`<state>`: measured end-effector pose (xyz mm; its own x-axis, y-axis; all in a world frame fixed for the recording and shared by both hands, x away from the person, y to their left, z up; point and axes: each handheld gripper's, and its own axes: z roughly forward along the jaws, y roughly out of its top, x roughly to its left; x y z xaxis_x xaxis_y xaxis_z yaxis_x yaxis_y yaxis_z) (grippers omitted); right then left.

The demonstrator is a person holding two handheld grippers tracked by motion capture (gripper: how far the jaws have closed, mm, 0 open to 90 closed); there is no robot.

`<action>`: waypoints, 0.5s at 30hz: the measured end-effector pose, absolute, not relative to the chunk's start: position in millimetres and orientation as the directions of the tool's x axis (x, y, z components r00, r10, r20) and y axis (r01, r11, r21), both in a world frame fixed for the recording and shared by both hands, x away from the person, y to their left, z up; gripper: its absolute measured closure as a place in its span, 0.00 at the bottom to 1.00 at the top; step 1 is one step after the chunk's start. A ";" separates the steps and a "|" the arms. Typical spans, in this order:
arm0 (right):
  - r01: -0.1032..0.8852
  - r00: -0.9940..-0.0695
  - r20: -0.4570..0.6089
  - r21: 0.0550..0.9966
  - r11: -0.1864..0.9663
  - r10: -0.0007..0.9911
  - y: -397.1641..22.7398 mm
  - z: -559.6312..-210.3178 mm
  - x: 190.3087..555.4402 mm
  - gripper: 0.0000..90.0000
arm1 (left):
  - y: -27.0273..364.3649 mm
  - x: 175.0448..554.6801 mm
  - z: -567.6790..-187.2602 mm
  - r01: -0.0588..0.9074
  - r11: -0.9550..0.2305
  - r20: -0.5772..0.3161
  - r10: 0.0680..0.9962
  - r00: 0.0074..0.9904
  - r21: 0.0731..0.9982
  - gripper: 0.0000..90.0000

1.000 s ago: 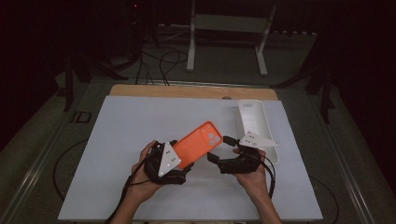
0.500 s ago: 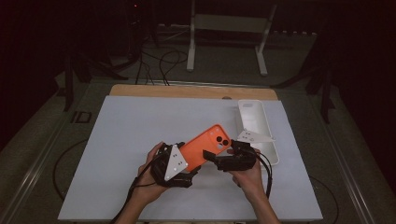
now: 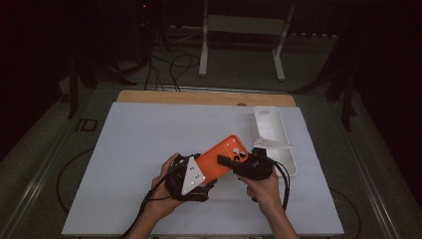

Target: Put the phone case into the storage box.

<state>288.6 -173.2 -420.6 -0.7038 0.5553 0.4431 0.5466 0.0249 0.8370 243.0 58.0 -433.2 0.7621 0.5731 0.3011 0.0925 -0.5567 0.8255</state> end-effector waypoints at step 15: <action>0.565 -0.696 0.431 0.823 0.067 0.574 -162.5 -413.2 282.6 0.96 | 52.0 244.3 -440.0 0.114 -0.574 0.309 0.584 0.751 0.811 0.16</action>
<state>282.6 -162.5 -413.2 -0.6961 0.5742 0.4311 0.5646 0.0669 0.8226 244.3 52.0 -440.0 0.7507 0.5842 0.3085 0.1136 -0.5742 0.8108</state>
